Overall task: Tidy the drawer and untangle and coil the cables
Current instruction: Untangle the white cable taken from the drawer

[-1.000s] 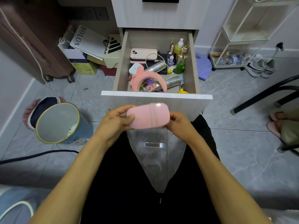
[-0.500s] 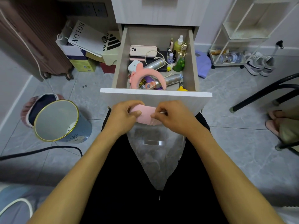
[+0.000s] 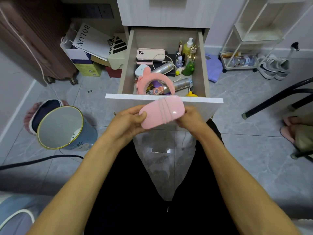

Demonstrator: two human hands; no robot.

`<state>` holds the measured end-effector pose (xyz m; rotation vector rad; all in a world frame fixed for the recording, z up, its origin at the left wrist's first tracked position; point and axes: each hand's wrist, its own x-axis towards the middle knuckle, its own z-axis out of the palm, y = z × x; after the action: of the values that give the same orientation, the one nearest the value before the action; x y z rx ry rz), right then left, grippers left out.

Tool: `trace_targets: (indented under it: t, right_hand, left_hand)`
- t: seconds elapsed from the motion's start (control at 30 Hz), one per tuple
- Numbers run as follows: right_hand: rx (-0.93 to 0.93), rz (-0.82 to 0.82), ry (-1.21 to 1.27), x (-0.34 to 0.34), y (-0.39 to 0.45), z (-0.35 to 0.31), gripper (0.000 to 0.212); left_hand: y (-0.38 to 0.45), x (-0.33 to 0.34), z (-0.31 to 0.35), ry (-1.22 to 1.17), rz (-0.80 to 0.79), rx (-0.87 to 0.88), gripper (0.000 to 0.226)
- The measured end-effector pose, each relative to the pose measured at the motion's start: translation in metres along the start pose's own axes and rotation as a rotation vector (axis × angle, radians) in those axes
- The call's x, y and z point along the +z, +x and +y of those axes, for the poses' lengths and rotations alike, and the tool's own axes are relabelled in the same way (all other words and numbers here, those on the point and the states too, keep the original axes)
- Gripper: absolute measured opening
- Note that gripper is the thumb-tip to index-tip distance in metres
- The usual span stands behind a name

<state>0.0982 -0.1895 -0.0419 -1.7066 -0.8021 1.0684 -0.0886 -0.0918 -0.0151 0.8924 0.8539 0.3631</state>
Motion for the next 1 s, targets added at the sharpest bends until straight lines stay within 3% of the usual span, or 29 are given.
trace_targets:
  t: [0.1, 0.2, 0.4, 0.53, 0.63, 0.77, 0.83, 0.9, 1.0]
  right_hand:
    - [-0.05, -0.026, -0.043, 0.018, -0.008, 0.011, 0.015]
    - [-0.128, -0.044, -0.235, 0.032, -0.017, 0.019, 0.02]
    - [-0.23, -0.031, -0.569, 0.022, -0.021, -0.003, 0.022]
    - [-0.336, -0.033, -0.659, 0.005, -0.015, -0.034, 0.022]
    - [-0.336, 0.023, -0.582, -0.012, -0.004, -0.052, 0.02]
    - [-0.213, -0.093, -0.299, -0.02, 0.006, -0.044, 0.017]
    - [-0.154, -0.115, -0.14, -0.015, 0.003, -0.033, 0.011]
    - [-0.115, -0.099, -0.109, -0.006, -0.003, -0.02, 0.024]
    - [-0.01, -0.063, -0.098, 0.017, -0.013, 0.0, 0.02]
  left_hand:
    - [0.011, 0.007, -0.006, -0.036, 0.221, 0.035, 0.025]
    - [0.019, 0.008, -0.011, 0.117, 0.389, 0.171, 0.022]
    - [0.02, 0.005, -0.007, 0.786, 0.417, 0.51, 0.028]
    - [0.018, 0.001, -0.007, 0.926, 0.338, 0.539, 0.027]
    - [0.012, -0.005, -0.006, 0.84, 0.145, 0.462, 0.032]
    - [-0.004, -0.009, -0.001, 0.461, -0.013, 0.339, 0.029]
    - [-0.008, -0.009, -0.001, 0.277, -0.029, 0.266, 0.028]
    - [-0.009, -0.006, -0.004, 0.095, -0.024, 0.189, 0.027]
    - [-0.003, -0.002, -0.009, -0.067, 0.105, 0.148, 0.026]
